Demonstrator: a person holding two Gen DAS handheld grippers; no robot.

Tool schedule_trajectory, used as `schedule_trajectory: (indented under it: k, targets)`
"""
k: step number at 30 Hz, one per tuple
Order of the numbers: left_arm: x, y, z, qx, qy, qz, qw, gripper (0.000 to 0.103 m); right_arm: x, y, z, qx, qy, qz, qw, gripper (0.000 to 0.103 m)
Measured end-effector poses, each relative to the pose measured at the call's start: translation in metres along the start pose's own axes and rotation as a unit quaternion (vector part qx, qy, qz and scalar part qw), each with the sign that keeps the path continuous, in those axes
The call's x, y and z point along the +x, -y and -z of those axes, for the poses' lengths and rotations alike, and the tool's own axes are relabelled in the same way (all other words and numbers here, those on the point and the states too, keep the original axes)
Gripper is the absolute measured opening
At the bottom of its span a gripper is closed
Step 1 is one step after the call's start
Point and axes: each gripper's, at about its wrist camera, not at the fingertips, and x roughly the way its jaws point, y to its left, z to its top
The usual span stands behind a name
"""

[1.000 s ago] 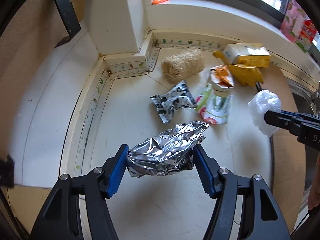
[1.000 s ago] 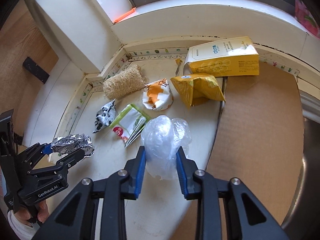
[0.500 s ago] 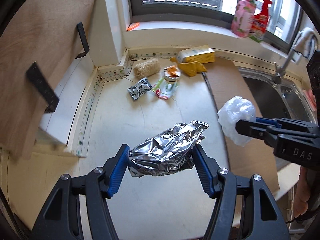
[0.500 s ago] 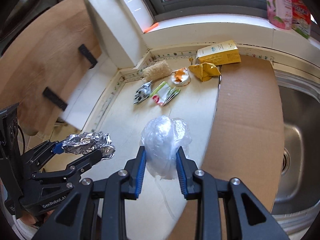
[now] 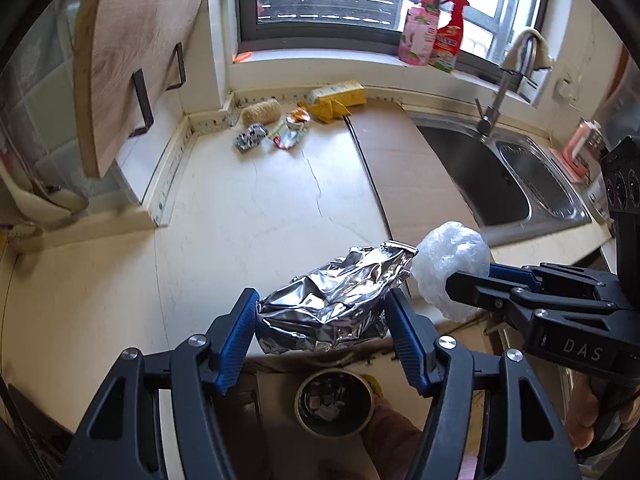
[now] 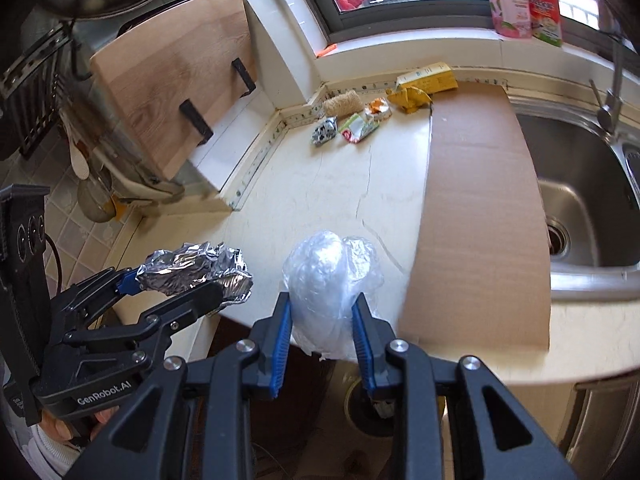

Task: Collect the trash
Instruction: 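Carry the foil and plastic bag down over the black bin with both tools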

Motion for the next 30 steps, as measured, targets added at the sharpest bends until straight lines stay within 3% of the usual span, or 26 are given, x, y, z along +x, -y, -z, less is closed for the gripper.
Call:
schedule_trajectory:
  k: [9, 14, 23, 30]
  targets:
    - [0.008, 0.020, 0.086, 0.025, -0.032, 0.012, 0.9991, 0.063, 0.003, -0.003, 0.094, 0.025, -0.040, 0.027, 0.999, 0.029]
    - [0.031, 0.020, 0.122, 0.011, -0.069, 0.028, 0.9972, 0.063, 0.028, 0.009, 0.132, 0.052, -0.090, 0.035, 0.994, 0.029]
    - [0.102, 0.017, 0.177, -0.005, -0.139, 0.032, 0.9897, 0.063, 0.083, 0.034, 0.183, 0.084, -0.145, 0.034, 0.985, 0.029]
    - [0.184, 0.007, 0.230, -0.030, -0.190, 0.013, 0.9813, 0.063, 0.155, 0.070, 0.218, 0.116, -0.187, 0.031, 0.975, 0.031]
